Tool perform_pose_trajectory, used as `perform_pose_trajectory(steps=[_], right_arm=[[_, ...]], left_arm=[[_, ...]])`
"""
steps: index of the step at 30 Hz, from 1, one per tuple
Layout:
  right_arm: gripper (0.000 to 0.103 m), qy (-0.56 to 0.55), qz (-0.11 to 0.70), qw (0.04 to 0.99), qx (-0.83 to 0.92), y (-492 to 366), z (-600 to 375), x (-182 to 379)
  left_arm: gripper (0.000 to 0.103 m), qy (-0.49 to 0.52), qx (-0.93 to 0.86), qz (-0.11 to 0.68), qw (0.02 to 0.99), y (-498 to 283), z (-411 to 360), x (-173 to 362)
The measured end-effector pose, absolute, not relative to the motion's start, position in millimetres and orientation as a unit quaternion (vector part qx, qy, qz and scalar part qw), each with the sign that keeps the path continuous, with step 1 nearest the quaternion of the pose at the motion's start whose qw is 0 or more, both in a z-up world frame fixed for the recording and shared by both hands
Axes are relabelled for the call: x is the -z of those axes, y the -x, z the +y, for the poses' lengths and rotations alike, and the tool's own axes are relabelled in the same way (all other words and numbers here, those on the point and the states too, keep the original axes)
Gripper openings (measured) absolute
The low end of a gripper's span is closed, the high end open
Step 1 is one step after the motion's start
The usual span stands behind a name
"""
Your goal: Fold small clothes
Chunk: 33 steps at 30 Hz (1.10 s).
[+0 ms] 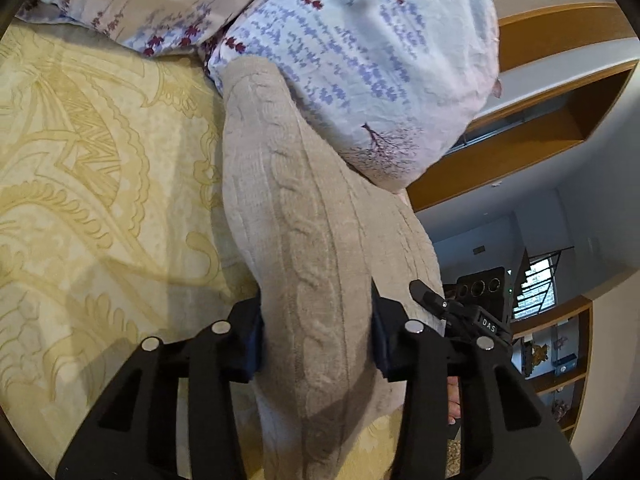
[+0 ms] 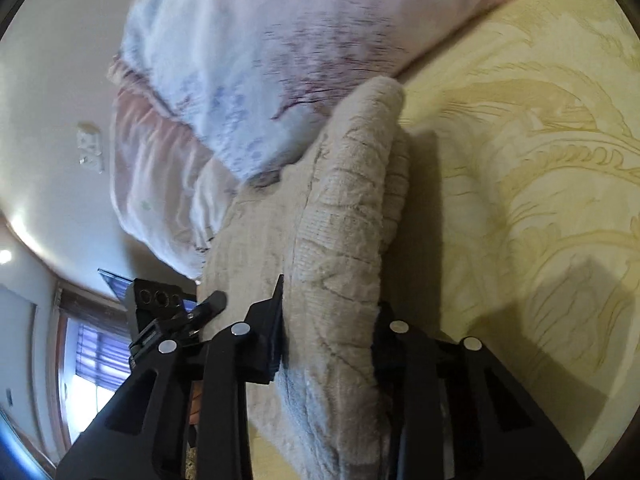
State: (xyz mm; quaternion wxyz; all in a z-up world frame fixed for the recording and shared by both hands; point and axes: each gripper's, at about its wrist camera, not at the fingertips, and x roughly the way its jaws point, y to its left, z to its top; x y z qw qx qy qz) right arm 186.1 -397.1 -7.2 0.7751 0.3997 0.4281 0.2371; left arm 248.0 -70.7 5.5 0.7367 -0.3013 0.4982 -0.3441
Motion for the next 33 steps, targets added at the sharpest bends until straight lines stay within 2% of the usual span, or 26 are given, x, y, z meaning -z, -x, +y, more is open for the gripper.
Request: perform_pose_trajectory(steps=[7, 12, 14, 17, 18, 19, 21, 25, 27, 29, 30, 31, 32, 33], right_arm=[[0.029, -0.329, 0.422, 0.799, -0.273, -172.3, -332.9, -26.1], [0.029, -0.241, 0.385, 0.84, -0.297, -177.2, -270.4, -51.6], [0.029, -0.202, 0.362, 0.863, -0.288, -178.0, -250.4, -54.0], [0.029, -0.205, 0.414, 0.847, -0.264, -200.3, -232.9, -23.5], [0.03, -0.208, 0.439, 0.84, -0.243, -208.8, -230.3, -9.5], [0.035, -0.216, 0.449, 0.835, -0.232, -213.3, -231.5, 0.5], [0.038, -0.266, 0.454, 0.816, -0.24, -216.9, -242.8, 9.0], [0.043, -0.279, 0.449, 0.818, -0.227, -212.4, -258.5, -1.6], [0.043, -0.289, 0.432, 0.826, -0.219, -207.6, -270.8, -9.7], [0.043, -0.294, 0.425, 0.83, -0.212, -208.5, -276.2, -12.9], [0.043, -0.294, 0.425, 0.829, -0.213, -206.6, -276.5, -12.0], [0.041, -0.29, 0.427, 0.828, -0.218, -207.8, -272.8, -11.4], [0.022, -0.28, 0.426, 0.83, -0.226, -207.9, -265.8, -11.8], [0.017, -0.266, 0.421, 0.839, -0.22, -206.6, -260.6, -13.7]], left_arm=[[0.04, 0.288, 0.343, 0.479, 0.755, -219.5, -14.8, -33.0], [0.041, 0.272, 0.316, 0.44, 0.795, -208.9, 43.8, -61.4], [0.042, 0.275, 0.301, 0.438, 0.801, -210.9, 60.8, -59.6], [0.043, 0.288, 0.247, 0.473, 0.795, -220.4, 80.5, -29.0], [0.045, 0.291, 0.227, 0.489, 0.79, -223.1, 84.3, -16.6], [0.05, 0.312, 0.219, 0.492, 0.783, -224.9, 90.8, -2.9], [0.051, 0.348, 0.231, 0.487, 0.767, -224.0, 97.4, 5.7], [0.053, 0.32, 0.219, 0.468, 0.794, -214.1, 101.7, -10.3], [0.061, 0.291, 0.209, 0.436, 0.826, -202.7, 103.9, -28.1], [0.077, 0.251, 0.191, 0.4, 0.861, -190.7, 101.0, -47.9], [0.078, 0.226, 0.183, 0.387, 0.875, -182.8, 97.1, -55.8], [0.079, 0.205, 0.179, 0.382, 0.883, -179.0, 91.4, -60.5], [0.08, 0.176, 0.173, 0.382, 0.89, -175.3, 82.8, -63.7], [0.08, 0.147, 0.164, 0.387, 0.896, -171.8, 74.4, -64.6]])
